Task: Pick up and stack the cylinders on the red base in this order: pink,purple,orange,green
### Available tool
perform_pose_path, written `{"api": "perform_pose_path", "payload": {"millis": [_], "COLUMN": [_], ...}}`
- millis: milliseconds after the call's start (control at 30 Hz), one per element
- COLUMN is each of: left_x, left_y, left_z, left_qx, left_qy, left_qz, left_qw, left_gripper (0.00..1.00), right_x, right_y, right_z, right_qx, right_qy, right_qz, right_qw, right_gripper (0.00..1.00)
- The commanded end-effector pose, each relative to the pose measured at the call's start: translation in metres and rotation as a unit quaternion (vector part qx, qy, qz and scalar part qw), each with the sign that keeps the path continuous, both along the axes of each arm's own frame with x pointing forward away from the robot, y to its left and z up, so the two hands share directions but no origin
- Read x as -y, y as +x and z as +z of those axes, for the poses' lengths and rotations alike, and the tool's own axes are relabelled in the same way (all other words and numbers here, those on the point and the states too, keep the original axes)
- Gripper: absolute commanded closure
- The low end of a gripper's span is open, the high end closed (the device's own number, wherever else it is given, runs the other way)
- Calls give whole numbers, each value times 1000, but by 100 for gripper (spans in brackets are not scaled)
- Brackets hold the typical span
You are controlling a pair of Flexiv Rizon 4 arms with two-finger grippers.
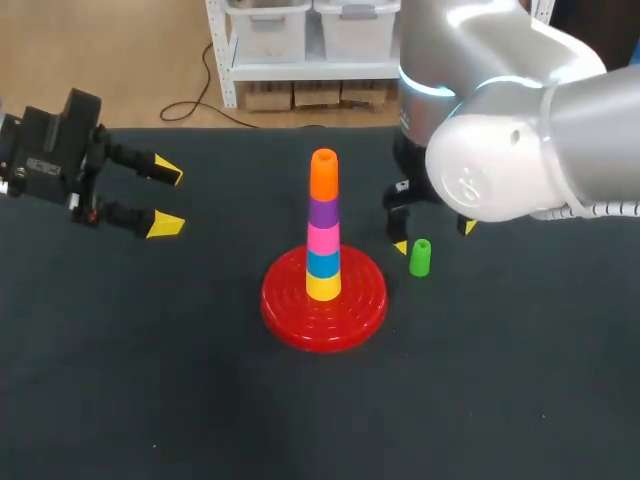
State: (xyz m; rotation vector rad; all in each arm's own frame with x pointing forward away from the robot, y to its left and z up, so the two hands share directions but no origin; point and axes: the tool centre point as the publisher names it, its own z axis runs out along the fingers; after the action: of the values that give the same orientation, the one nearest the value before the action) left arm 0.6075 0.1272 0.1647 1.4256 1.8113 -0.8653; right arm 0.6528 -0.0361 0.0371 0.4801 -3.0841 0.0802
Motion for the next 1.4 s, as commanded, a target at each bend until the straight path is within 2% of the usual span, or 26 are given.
{"api": "perform_pose_path", "payload": {"millis": [33,100,367,400,533,633,667,833,1167,1233,1333,1400], "left_x": [-1,-1,-1,-1,-1,-1,-1,-1,-1,-1,-1,-1], "left_y": [1,1,1,1,1,1,1,1,1,1,1,1], "left_z": [-1,-1,-1,-1,-1,-1,-1,-1,-1,-1,-1,-1], "left_qx": [1,1,1,1,1,1,1,1,1,1,1,1], "left_qy": [-1,-1,-1,-1,-1,-1,-1,-1,-1,-1,-1,-1], "left_qz": [-1,-1,-1,-1,-1,-1,-1,-1,-1,-1,-1,-1], "left_qw": [1000,1000,1000,1000,1000,1000,1000,1000,1000,1000,1000,1000], "left_gripper": [0,0,0,0,0,0,0,0,0,0,0,0], "right_x": [-4,-6,-9,-9,-8,-8,-8,-9,-11,-11,-11,-12], "right_y": [4,2,-1,-1,0,0,0,2,1,0,-1,-2], "right_z": [-3,-3,-6,-7,-10,-11,-12,-14,-17,-17,-17,-16], "right_qx": [-1,10,14,12,6,4,4,1,0,-1,-2,-3], "right_qy": [-10,-16,0,-1,2,2,2,6,10,11,12,13], "right_qz": [-1,2,13,10,6,4,4,2,8,9,10,12], "right_qw": [1000,1000,1000,1000,1000,1000,1000,1000,1000,1000,1000,1000], "right_gripper": [0,0,0,8,27,34,39,50,59,63,88,98]}}
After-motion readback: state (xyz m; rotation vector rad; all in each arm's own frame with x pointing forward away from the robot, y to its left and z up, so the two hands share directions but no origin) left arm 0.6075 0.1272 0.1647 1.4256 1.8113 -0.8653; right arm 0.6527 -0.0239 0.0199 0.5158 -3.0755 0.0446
